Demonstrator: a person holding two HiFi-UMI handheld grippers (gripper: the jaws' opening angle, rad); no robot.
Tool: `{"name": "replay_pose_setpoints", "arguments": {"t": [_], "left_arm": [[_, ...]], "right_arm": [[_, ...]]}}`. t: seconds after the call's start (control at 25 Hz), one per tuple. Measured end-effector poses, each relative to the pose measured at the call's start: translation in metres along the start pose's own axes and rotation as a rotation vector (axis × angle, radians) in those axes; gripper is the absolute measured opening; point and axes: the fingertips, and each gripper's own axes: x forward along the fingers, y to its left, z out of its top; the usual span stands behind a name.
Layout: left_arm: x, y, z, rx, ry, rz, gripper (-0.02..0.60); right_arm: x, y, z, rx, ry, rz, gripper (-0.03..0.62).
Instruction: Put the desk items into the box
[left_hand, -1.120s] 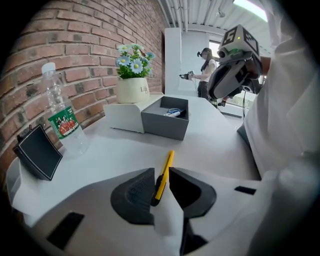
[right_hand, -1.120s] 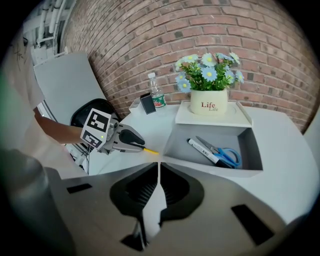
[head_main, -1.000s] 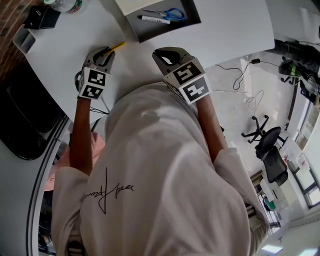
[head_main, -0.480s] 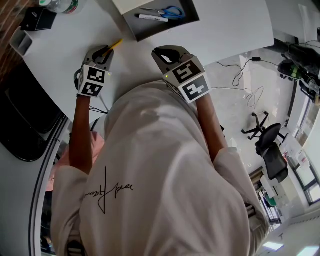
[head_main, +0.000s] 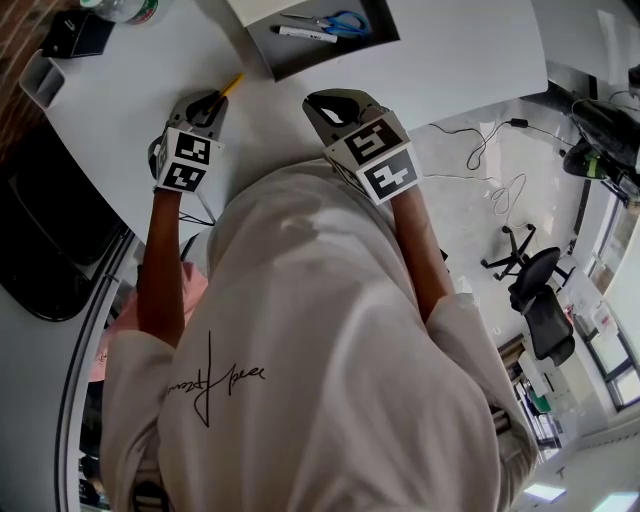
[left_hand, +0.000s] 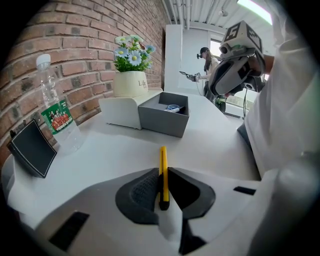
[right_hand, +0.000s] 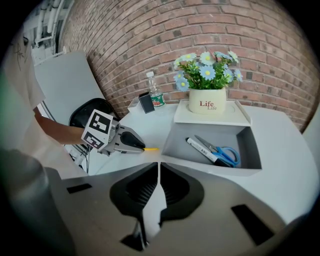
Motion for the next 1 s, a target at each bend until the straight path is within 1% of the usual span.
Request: {"name": "replay_pose_setpoints", "arguments": {"t": [0.28,0.68,1.0], "left_arm": [[-0.003,-0.008,0.001,-0.003,0.001,-0.006,0.057],[-0.012,-0.019,0.009,-0.060,-0.052,-0.021,0.057],[-0.020,-0.023,0.016,-0.078,-0.062,-0.020,0.057]], "right_arm": [[-0.002,0.001,-0.002,0.001,0.013,-0.009,0.035],[-0.005,0.002,0.002,-0.012,-0.023,-0.006,0.035],[-0.008,0.003,-0.001,-0.001,-0.013,-0.011,0.035]]}}
